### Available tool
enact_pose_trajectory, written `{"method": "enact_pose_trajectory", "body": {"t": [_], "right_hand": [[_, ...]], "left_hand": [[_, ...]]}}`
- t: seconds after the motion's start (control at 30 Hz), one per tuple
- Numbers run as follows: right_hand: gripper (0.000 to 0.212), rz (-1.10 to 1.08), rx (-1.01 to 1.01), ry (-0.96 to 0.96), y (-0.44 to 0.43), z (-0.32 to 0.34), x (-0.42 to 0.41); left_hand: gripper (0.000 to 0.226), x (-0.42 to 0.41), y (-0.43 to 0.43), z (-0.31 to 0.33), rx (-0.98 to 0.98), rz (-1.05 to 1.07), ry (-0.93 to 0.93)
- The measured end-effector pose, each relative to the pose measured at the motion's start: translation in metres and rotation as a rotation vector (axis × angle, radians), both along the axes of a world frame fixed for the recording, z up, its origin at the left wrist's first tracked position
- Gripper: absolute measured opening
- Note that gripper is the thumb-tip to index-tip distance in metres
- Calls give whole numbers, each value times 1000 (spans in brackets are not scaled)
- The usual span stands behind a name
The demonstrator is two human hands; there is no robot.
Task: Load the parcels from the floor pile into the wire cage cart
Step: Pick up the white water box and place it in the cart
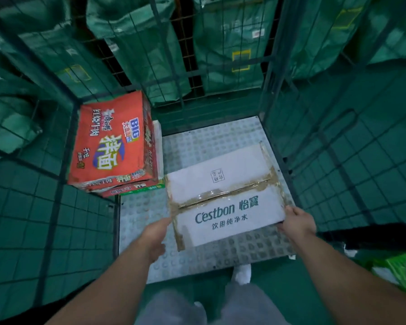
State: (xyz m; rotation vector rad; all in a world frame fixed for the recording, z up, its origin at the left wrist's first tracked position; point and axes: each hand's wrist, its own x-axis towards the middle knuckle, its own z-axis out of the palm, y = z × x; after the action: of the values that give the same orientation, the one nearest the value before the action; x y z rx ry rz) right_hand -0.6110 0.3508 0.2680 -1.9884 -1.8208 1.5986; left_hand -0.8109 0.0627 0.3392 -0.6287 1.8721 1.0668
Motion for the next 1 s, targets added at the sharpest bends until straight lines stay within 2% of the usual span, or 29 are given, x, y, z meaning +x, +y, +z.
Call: {"method": "enact_pose_trajectory", "body": {"t": [0.17,0.2,0.27,0.37,0.43,0.5,0.57,0.6,0.67,0.77,0.87,1.0], "right_hand": [[28,18,-46,-18,34,10,-53],[24,1,-55,5,39,12,-63],[30,-79,-66,18,47,9,-84],[32,-176,-104,28,59,-18,-120],[28,-182,-108,16,59,-26,-154],[20,-192,-93,11,61,-42,-188],[20,-213,-47,-13,67,-76,-222],[20,-235,-33,-21,71,-91,-240],[19,-262,-36,-37,80,-132,-276],[28,-217,-36,-47,90,-193,-325],[36,-251,-114,47,99,-246,-379],[35,-270,-177,136,117,-296,-460]], "left_hand": [[56,-26,27,1,22,29,-64],[49,-33,32,2,41,58,-82],[36,-50,42,3,70,78,-90],[32,-86,61,-11,83,91,-47],[51,-117,73,-42,71,93,-8],[79,-156,72,-116,15,79,-6],[89,-192,69,-194,-45,46,-35],[87,-208,76,-208,-54,17,-52],[74,-241,97,-201,-56,4,-57],[36,-290,125,-219,-57,83,-111],[25,-345,140,-264,-14,166,-139],[4,-409,161,-312,-103,171,-54]]}}
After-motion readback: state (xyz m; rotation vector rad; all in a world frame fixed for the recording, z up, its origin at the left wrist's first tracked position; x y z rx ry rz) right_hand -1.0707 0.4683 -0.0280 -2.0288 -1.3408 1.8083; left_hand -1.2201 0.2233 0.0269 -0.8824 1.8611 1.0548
